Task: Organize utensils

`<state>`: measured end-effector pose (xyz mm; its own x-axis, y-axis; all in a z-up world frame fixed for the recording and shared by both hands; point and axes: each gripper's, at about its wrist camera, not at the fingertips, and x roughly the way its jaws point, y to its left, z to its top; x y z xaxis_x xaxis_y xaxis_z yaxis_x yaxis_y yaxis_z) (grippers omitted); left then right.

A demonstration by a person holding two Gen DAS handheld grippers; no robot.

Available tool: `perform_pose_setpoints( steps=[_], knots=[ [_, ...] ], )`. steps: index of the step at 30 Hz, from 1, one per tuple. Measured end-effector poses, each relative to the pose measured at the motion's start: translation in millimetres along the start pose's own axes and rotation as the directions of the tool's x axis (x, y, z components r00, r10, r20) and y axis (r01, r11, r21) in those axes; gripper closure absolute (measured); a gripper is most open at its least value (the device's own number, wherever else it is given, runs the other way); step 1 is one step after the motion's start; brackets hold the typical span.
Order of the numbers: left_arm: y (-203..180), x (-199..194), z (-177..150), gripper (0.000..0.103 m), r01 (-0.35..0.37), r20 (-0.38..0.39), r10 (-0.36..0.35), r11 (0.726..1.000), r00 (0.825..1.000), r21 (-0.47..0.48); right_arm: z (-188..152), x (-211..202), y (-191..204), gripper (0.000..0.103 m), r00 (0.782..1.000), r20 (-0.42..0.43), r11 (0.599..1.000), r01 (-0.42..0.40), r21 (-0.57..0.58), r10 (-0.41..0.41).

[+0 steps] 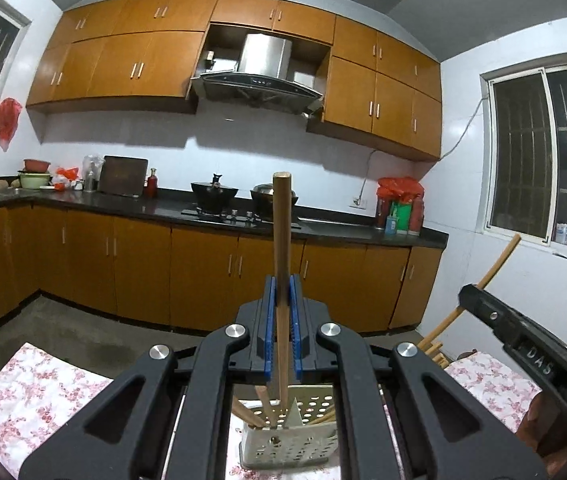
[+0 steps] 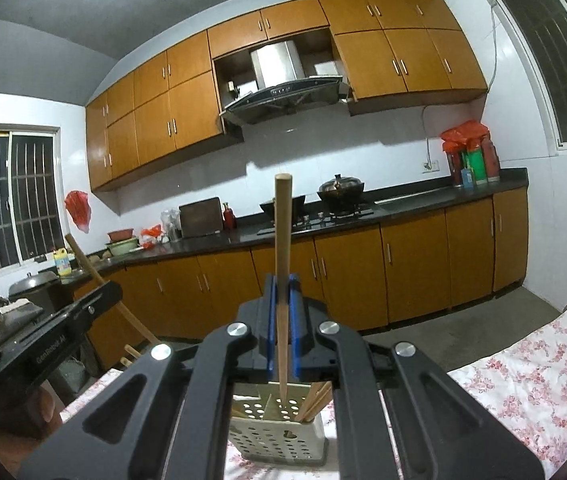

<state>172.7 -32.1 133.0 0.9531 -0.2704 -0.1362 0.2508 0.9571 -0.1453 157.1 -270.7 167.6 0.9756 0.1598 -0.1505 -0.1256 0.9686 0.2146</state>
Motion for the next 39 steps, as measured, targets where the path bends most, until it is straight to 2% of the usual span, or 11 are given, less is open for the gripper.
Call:
perform_pose_setpoints(
  steps=[6, 9, 11, 12, 13, 15, 21, 25, 29, 33, 39],
  knots=[
    [4, 13, -16, 0.095, 0.013, -0.073, -0.013, 1.0, 0.997, -0.002, -14, 19, 3, 0.095, 0.996, -0.094, 1.0, -0.002, -0.017, 0.001],
    [8, 10, -17, 0.093, 0.012, -0.079, -0.013, 1.0, 0.997, -0.009, -19, 15, 5, 0.085, 0.995, -0.095, 1.0, -0.004, -0.024, 0.002],
    [9, 6, -14, 0.07, 0.004, -0.073, -0.005, 1.0, 0.997, -0.01, -18, 9, 4, 0.075, 0.996, -0.084, 1.0, -0.003, -0.021, 0.001],
    [10, 1, -12, 0.064, -0.002, -0.062, 0.001, 1.0, 0.998, -0.013, -17, 5, 5, 0.074, 0.997, -0.079, 1.0, -0.001, -0.022, 0.0],
    [11, -2, -11, 0.06, -0.006, -0.054, 0.005, 1.0, 0.999, -0.014, -16, 0, 4, 0.073, 0.997, -0.073, 1.0, 0.003, -0.024, -0.005],
    [14, -10, -8, 0.06, -0.012, -0.048, 0.011, 1.0, 0.999, -0.016, -14, -10, 2, 0.068, 0.998, -0.063, 1.0, 0.011, -0.023, -0.012],
    [27, -36, -14, 0.044, -0.064, -0.067, 0.063, 0.998, 0.996, -0.009, -19, -45, -9, 0.043, 0.997, -0.063, 0.999, 0.049, -0.014, -0.05],
    [30, -58, -26, 0.026, -0.102, -0.073, 0.103, 0.995, 0.992, 0.025, -34, -68, -9, 0.026, 0.994, -0.085, 0.997, 0.069, -0.03, -0.071],
    [30, -80, -40, 0.009, -0.129, -0.084, 0.134, 0.99, 0.988, 0.058, -52, -85, 2, 0.008, 0.987, -0.081, 0.987, 0.132, -0.093, -0.139],
    [26, -101, -55, 0.002, -0.152, -0.085, 0.159, 0.985, 0.984, 0.086, -74, -103, 16, 0.004, 0.98, -0.061, 0.972, 0.18, -0.148, -0.191],
    [19, -119, -79, 0.002, -0.189, -0.101, 0.206, 0.97, 0.973, 0.153, -101, -117, 32, 0.004, 0.972, -0.085, 0.958, 0.197, -0.209, -0.218]
  ],
)
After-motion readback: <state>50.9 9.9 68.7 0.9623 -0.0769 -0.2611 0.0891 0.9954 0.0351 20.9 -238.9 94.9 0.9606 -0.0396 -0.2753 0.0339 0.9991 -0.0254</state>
